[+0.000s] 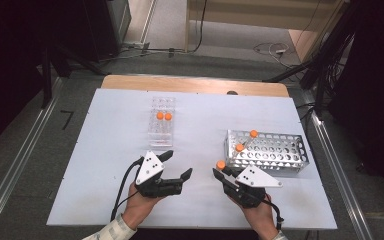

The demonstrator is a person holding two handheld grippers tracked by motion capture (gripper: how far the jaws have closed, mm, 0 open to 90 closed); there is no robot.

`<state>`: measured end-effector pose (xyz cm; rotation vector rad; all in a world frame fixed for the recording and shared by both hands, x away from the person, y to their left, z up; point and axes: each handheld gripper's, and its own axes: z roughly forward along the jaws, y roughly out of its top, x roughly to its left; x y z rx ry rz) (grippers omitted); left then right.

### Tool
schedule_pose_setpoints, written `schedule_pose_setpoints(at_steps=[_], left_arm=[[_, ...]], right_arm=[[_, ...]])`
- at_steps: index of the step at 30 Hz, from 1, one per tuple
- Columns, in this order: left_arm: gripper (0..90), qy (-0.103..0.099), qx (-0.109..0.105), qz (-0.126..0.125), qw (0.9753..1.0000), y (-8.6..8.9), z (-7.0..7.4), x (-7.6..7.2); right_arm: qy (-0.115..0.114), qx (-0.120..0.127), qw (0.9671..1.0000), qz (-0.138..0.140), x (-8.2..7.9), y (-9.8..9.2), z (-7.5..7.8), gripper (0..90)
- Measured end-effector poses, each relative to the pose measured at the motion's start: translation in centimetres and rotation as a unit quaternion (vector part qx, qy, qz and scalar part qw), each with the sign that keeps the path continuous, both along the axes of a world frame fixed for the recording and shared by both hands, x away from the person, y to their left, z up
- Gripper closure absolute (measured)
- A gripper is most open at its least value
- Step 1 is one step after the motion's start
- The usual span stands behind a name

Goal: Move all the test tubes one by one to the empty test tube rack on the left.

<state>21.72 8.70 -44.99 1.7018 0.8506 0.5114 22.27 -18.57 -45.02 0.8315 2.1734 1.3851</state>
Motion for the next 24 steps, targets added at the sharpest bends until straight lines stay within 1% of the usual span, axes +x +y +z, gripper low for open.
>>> schedule_pose_setpoints(at_steps=[6, 9, 15, 20, 24], left_arm=[[20.4, 0.0, -0.008, -0.013, 0.9999, -0.5, 0.2, -0.1], [22.6, -0.002, -0.011, -0.019, 0.9998, -0.7, 0.3, -0.2], [29.2, -0.014, -0.022, -0.037, 0.999, -0.9, 0.9, -0.4], [36.8, -0.018, -0.02, -0.052, 0.9983, -1.2, 1.0, -0.5], [46.8, -0.022, -0.016, -0.064, 0.9975, -1.5, 1.0, -0.6]], right_arm=[[0.005, 0.0, 0.9999, 0.01, 0.3, 1.1, -0.1, 71.8], [0.007, -0.002, 0.9998, 0.02, 0.3, 2.0, -0.1, 71.8], [0.01, -0.008, 0.9991, 0.041, 0.4, 3.8, -0.4, 71.8], [0.01, -0.008, 0.9985, 0.053, 0.5, 4.7, -0.4, 71.8], [0.015, -0.008, 0.9981, 0.059, 0.4, 5.2, -0.4, 71.8]])
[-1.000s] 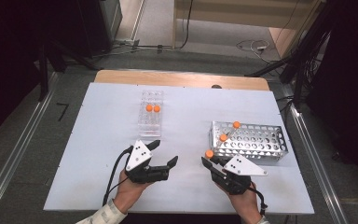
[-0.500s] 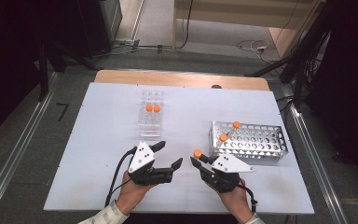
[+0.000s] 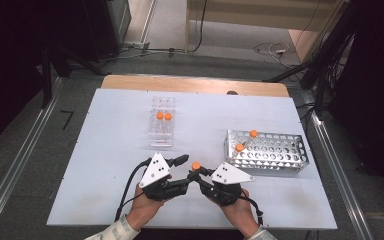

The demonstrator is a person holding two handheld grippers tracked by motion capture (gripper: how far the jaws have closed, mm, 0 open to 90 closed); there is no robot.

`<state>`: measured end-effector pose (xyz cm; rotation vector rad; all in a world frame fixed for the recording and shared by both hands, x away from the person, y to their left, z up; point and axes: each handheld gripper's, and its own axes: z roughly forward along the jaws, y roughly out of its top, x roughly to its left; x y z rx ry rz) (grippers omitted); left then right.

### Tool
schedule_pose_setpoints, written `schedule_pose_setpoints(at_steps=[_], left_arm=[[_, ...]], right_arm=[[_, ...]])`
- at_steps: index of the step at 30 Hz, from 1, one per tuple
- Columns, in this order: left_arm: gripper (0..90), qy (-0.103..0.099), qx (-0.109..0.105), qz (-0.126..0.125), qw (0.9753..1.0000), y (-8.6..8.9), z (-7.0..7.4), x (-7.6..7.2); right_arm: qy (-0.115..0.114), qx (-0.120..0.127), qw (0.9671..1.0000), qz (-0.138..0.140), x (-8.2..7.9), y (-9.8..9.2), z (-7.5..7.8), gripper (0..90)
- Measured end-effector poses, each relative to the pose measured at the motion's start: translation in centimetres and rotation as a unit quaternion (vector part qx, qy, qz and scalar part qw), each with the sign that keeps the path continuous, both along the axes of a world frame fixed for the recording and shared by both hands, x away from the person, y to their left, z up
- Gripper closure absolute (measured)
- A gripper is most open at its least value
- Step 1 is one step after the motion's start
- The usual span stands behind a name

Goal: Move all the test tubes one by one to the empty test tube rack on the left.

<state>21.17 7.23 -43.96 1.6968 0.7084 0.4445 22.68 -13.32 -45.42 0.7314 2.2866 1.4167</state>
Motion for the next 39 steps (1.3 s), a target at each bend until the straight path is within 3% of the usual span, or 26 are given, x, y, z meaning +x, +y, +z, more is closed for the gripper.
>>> schedule_pose_setpoints(at_steps=[4, 16, 39], left_arm=[[54.9, -0.003, 0.004, -0.006, 1.0, -0.18, 0.0, -0.01], [67.9, -0.002, 0.01, -0.007, 0.9999, -0.44, -0.24, 0.05], [69.1, 0.016, 0.003, -0.002, 0.9999, -0.41, -0.12, 0.17]], right_arm=[[0.001, 0.0, 1.0, 0.005, -0.09, 0.32, -0.02, 71.8], [0.0, 0.001, 1.0, 0.01, -0.19, 0.51, 0.02, 71.8], [0.004, 0.002, 1.0, 0.007, -0.21, 0.5, -0.01, 71.7]])
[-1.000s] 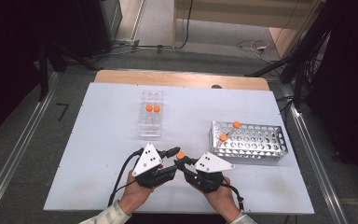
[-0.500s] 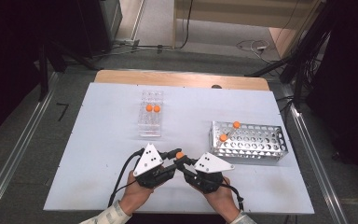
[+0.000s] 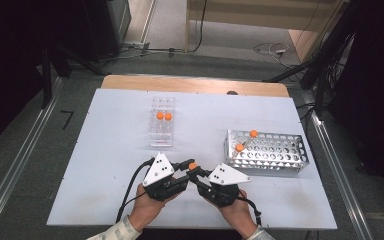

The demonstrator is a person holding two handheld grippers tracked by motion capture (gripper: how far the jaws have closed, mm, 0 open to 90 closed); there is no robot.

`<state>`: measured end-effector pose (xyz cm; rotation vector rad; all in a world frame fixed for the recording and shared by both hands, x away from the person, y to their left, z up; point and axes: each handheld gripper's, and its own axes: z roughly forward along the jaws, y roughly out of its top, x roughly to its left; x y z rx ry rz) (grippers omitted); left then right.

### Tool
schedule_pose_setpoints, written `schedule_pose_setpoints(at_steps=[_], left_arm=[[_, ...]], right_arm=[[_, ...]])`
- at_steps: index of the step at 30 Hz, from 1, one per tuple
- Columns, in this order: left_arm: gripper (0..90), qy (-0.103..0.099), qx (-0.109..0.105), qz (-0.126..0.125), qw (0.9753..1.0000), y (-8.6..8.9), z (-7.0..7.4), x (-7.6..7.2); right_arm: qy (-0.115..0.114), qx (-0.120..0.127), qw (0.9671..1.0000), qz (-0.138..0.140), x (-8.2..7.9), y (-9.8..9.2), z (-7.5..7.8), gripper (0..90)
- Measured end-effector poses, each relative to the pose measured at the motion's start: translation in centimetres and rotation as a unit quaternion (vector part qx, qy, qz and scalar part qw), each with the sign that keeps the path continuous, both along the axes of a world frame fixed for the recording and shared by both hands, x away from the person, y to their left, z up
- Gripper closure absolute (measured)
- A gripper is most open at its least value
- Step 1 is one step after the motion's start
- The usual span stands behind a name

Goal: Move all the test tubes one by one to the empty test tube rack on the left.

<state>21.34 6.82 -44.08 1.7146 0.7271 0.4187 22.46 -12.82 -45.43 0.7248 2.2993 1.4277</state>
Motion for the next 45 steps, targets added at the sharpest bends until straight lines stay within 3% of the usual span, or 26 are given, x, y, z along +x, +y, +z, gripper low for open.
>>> schedule_pose_setpoints(at_steps=[5, 9, 17, 32, 45], left_arm=[[69.8, -0.003, 0.002, 0.0, 1.0, 0.0, 0.1, -0.1], [69.9, -0.001, 0.001, 0.001, 1.0, 0.0, 0.1, 0.0], [69.9, 0.0, -0.006, 0.009, 0.9999, 0.8, 0.4, 0.5], [69.9, 0.001, -0.013, 0.033, 0.9994, 2.1, 0.8, 1.3], [69.9, 0.002, -0.011, 0.049, 0.9987, 2.8, 0.8, 2.0]], right_arm=[[-0.001, 0.005, 1.0, 0.003, 0.0, -0.1, 0.1, 70.6], [0.01, 0.015, 0.9997, 0.015, 0.2, -0.2, 0.2, 51.2], [0.027, 0.014, 0.9995, -0.001, 0.7, -1.6, 0.3, 31.1], [0.026, 0.016, 0.9978, -0.059, 0.4, -7.1, 0.3, 31.2], [0.037, 0.005, 0.9925, -0.116, 0.2, -11.4, -0.8, 30.0]])
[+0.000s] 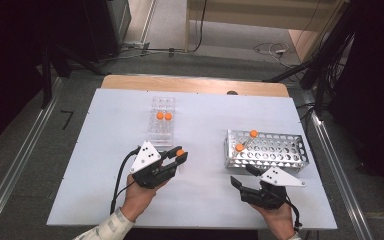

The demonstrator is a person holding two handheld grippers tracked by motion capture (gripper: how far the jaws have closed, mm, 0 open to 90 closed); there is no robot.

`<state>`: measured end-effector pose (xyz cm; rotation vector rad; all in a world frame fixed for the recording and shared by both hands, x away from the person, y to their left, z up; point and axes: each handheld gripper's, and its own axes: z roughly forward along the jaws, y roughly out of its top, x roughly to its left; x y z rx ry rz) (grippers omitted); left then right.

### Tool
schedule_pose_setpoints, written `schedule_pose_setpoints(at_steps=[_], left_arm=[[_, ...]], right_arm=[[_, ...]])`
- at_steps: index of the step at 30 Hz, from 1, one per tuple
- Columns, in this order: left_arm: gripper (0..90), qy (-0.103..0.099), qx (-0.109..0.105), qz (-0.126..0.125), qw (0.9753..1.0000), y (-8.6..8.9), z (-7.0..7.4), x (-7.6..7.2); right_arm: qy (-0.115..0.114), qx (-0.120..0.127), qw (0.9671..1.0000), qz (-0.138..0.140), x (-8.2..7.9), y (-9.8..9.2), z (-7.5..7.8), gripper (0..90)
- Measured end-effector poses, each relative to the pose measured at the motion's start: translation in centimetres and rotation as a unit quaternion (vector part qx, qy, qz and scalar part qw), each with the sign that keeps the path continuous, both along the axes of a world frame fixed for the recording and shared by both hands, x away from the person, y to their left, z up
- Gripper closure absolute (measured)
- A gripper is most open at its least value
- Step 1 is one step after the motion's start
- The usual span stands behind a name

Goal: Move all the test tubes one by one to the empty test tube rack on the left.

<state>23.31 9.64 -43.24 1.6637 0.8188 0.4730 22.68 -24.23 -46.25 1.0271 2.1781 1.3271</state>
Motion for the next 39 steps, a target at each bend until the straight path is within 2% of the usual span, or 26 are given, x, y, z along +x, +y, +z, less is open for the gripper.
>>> schedule_pose_setpoints(at_steps=[5, 9, 15, 21, 39], left_arm=[[69.9, 0.001, -0.002, 0.011, 0.9999, 0.5, 0.3, 0.6], [69.9, 0.01, -0.016, 0.017, 0.9997, 0.9, 0.9, 1.5], [69.9, -0.003, -0.018, 0.03, 0.9994, 1.1, 2.4, 2.5], [69.9, -0.011, -0.009, 0.044, 0.999, 1.2, 3.5, 3.5], [70.0, -0.019, -0.014, 0.098, 0.9949, 2.2, 5.2, 7.0]], right_arm=[[-0.002, 0.004, 0.9999, -0.013, -0.2, -1.0, 0.1, 29.9], [0.0, 0.004, 0.9999, -0.014, -0.3, -1.2, 0.0, 30.0], [0.003, 0.004, 0.9999, -0.012, -0.3, -1.1, 0.0, 30.0], [0.0, 0.006, 0.9999, -0.014, -0.3, -1.2, 0.1, 30.2], [0.001, 0.009, 0.9999, -0.013, -0.3, -1.2, 0.1, 30.6]])
